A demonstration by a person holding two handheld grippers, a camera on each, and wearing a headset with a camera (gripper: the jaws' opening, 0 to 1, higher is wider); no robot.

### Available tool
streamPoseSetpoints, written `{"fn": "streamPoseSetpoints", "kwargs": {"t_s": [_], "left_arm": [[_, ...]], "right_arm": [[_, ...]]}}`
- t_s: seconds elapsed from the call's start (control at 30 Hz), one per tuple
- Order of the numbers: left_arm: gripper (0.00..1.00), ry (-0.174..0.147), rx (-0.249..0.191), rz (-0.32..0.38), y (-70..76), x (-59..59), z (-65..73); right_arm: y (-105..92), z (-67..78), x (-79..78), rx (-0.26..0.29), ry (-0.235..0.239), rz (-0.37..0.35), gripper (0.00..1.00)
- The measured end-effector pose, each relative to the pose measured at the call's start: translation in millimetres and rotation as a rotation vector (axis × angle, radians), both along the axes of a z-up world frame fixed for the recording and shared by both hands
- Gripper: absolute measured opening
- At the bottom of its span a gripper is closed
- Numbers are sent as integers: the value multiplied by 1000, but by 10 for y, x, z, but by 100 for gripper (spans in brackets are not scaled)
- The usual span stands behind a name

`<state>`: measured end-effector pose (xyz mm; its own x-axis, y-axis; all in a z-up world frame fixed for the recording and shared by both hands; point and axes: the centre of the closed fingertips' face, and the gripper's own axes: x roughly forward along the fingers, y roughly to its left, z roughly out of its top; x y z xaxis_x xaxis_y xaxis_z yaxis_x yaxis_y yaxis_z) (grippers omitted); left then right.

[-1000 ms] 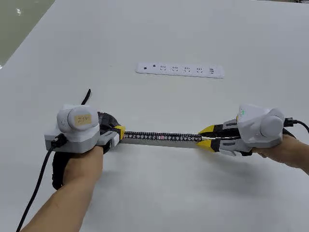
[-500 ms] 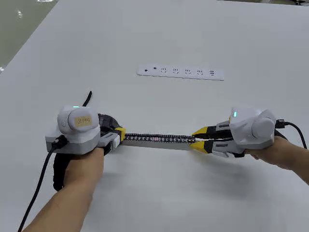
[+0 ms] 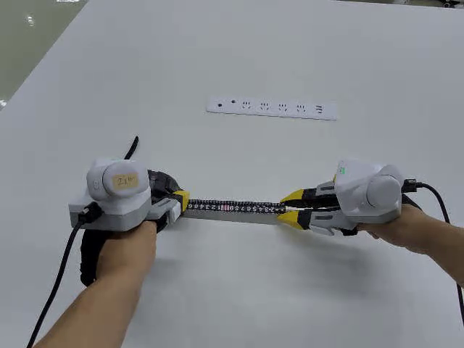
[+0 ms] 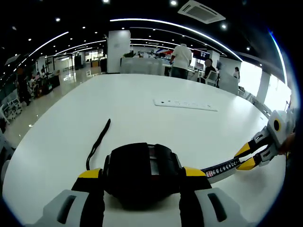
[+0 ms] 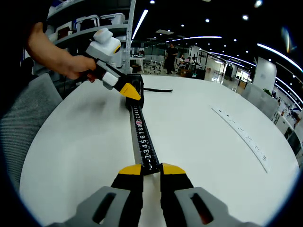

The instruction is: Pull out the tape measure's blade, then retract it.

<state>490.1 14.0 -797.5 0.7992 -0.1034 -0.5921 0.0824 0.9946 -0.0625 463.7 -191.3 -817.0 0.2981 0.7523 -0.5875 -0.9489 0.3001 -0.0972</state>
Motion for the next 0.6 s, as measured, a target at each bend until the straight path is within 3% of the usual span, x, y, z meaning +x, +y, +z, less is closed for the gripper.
{"fn": "streamPoseSetpoints", "kwargs": {"t_s": [0.6], "left_arm": [[61,4,-4,-5,-1,-3,-1]], "right_arm": [[160,4,6,10,-3,10,11]]}}
